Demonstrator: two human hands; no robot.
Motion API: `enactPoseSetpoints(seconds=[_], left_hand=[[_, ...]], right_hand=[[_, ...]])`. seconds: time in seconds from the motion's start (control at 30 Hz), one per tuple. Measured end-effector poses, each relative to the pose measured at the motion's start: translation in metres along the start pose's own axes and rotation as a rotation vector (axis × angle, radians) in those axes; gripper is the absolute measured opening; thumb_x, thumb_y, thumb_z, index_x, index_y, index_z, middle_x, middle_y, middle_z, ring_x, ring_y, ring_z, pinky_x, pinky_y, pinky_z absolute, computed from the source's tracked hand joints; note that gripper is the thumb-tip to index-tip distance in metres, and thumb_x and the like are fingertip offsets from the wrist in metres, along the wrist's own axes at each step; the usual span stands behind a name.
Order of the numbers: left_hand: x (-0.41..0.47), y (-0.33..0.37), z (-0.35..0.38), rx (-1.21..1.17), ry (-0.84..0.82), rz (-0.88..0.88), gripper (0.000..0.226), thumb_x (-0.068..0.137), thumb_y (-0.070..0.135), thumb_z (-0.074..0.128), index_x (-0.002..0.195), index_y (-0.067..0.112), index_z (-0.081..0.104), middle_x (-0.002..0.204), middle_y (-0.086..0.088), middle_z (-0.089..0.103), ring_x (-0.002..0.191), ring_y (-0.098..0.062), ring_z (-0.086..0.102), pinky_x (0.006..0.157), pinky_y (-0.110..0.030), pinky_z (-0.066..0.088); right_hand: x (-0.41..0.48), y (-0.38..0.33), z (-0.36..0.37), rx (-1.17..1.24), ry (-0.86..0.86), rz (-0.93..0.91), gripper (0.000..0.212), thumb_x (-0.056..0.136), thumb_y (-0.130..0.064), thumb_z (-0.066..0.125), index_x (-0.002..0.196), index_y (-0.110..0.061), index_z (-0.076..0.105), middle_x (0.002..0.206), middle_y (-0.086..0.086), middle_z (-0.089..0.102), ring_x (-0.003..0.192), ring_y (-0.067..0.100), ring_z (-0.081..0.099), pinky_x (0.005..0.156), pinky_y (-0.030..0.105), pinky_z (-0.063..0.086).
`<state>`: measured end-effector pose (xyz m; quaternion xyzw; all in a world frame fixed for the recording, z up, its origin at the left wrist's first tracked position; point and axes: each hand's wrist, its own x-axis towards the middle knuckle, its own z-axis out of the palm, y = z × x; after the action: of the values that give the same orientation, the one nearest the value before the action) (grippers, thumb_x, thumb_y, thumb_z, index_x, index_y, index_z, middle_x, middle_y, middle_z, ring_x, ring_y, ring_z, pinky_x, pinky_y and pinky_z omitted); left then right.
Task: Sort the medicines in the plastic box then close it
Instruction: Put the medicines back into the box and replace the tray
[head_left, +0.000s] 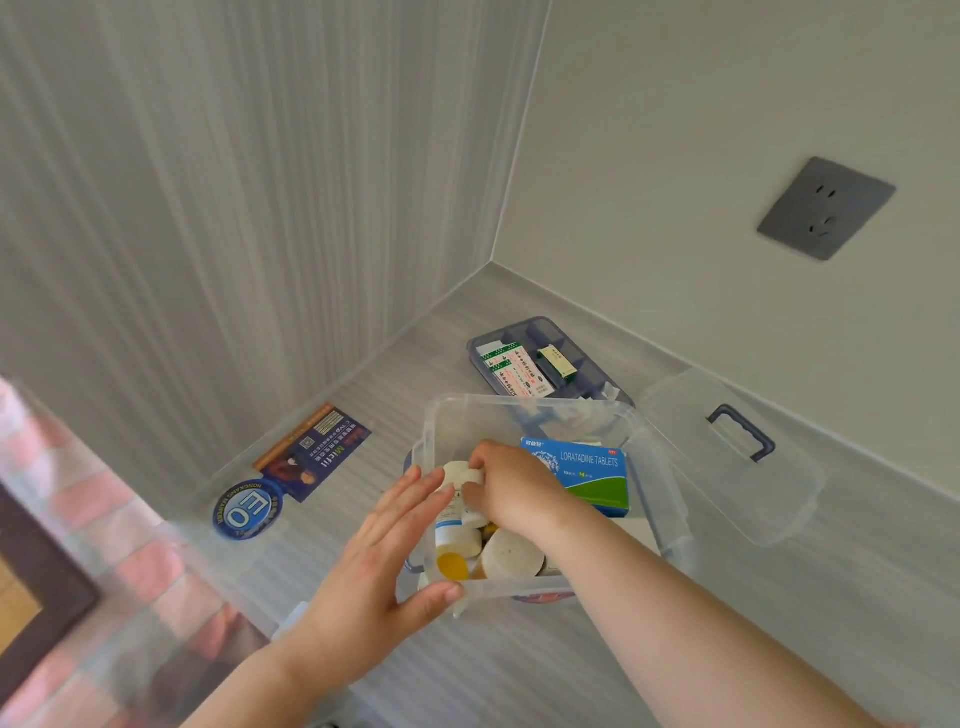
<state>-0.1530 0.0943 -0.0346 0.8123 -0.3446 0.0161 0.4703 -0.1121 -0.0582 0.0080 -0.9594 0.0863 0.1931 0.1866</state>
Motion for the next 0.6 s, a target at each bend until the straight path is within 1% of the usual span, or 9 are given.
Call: enactPoseSetpoints(seconds=[0.03,0.13,0.23,0.33,0.43,0.5,0.57,0.6], left_hand=[[0.000,0.000,0.000,0.005,0.003,0.001,0.074,0.077,0.066,0.038,0.131,0.015,0.033,0.140,-0.011,0.024,0.131,0.014,0.000,0.104,-0.002,-0.001],[0.000,-0.002,0.001,0.012,0.007,-0.007,0.067,0.076,0.069,0.036,0.127,0.026,0.027,0.141,-0.009,0.020,0.131,0.014,-0.001,0.104,-0.001,-0.001],[0.000,-0.003,0.001,0.026,0.012,-0.001,0.065,0.076,0.069,0.035,0.126,0.028,0.027,0.141,-0.009,0.019,0.131,0.013,-0.002,0.105,-0.002,-0.001],[0.000,-0.002,0.001,0.054,0.010,0.014,0.064,0.077,0.069,0.034,0.125,0.027,0.029,0.140,-0.008,0.023,0.131,0.014,-0.001,0.106,-0.004,0.000],[0.000,0.000,0.000,0.092,0.014,0.006,0.062,0.076,0.071,0.030,0.123,0.030,0.032,0.139,-0.006,0.026,0.130,0.016,0.000,0.105,-0.006,0.002],[0.000,0.004,-0.002,0.158,0.019,-0.006,0.060,0.076,0.071,0.028,0.120,0.031,0.037,0.138,-0.003,0.031,0.130,0.015,0.004,0.105,-0.008,0.005],[0.002,0.009,-0.002,0.258,0.008,0.005,0.060,0.078,0.070,0.026,0.116,0.028,0.046,0.133,-0.004,0.043,0.129,0.002,0.019,0.106,-0.017,0.007],[0.003,0.013,-0.002,0.304,-0.009,0.012,0.060,0.080,0.069,0.025,0.114,0.027,0.049,0.130,-0.005,0.048,0.127,-0.007,0.024,0.106,-0.022,0.006]], right_hand=[[0.000,0.002,0.001,-0.034,0.010,0.005,0.029,0.088,-0.022,0.050,0.113,-0.007,0.049,0.120,0.015,0.059,0.108,0.030,0.055,0.078,0.032,0.042],[-0.002,0.007,0.001,-0.080,0.023,0.011,0.029,0.089,-0.024,0.049,0.111,-0.005,0.054,0.119,0.015,0.060,0.108,0.031,0.056,0.084,0.035,0.046],[-0.006,0.008,-0.005,-0.012,0.064,-0.002,0.029,0.091,-0.024,0.045,0.113,-0.007,0.054,0.119,0.013,0.061,0.108,0.029,0.056,0.085,0.035,0.047],[-0.016,0.012,-0.016,0.087,0.156,-0.059,0.028,0.091,-0.023,0.045,0.115,-0.012,0.054,0.121,0.008,0.061,0.109,0.024,0.056,0.084,0.030,0.045],[-0.030,0.029,-0.029,0.123,0.310,-0.118,0.024,0.091,-0.024,0.046,0.112,-0.016,0.056,0.117,0.004,0.063,0.104,0.017,0.057,0.079,0.025,0.045],[-0.039,0.047,-0.036,0.066,0.480,-0.122,0.025,0.089,-0.023,0.050,0.111,-0.016,0.058,0.119,0.004,0.062,0.110,0.017,0.053,0.088,0.029,0.044],[-0.044,0.069,-0.040,-0.011,0.655,-0.038,0.027,0.086,-0.021,0.054,0.111,-0.013,0.059,0.126,0.007,0.058,0.119,0.023,0.046,0.099,0.034,0.035],[-0.046,0.080,-0.041,-0.015,0.691,0.041,0.030,0.085,-0.020,0.055,0.114,-0.012,0.057,0.132,0.009,0.053,0.124,0.026,0.041,0.102,0.036,0.030]])
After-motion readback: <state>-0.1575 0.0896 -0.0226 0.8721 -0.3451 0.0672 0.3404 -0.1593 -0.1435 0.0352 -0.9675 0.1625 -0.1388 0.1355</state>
